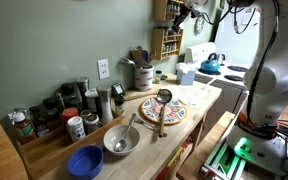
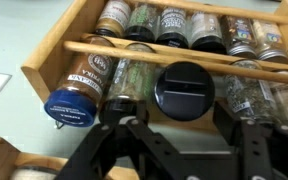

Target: Pick up two jars from the right side of the counter and put them on the second bottom shelf

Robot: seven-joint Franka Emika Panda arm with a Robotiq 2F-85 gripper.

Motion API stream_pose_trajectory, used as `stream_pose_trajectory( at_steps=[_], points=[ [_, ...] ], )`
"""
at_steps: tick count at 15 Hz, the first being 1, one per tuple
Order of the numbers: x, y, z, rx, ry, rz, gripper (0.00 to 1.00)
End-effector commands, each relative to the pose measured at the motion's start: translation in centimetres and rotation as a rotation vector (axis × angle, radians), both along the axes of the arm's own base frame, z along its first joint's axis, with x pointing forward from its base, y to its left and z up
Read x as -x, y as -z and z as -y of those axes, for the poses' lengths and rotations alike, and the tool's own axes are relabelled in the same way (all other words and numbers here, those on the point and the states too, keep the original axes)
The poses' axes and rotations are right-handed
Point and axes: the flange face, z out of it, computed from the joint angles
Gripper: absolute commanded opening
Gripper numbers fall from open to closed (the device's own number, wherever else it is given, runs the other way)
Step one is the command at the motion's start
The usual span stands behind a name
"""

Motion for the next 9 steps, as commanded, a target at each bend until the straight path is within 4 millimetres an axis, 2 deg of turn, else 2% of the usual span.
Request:
stream_pose_trajectory(
  at_steps=[1,5,8,9],
  points=[
    [0.2,-0.5,0.2,0.009,-0.016,-0.025,0.88],
    [0.5,-0.7,-0.1,-0.011,-0.024,-0.049,0.86],
    [1.5,-0.7,-0.4,-0.054,-0.038,-0.112,0.98],
    [2.1,-0.6,-0.2,-0.058,-0.031,-0.14,0.98]
  ],
)
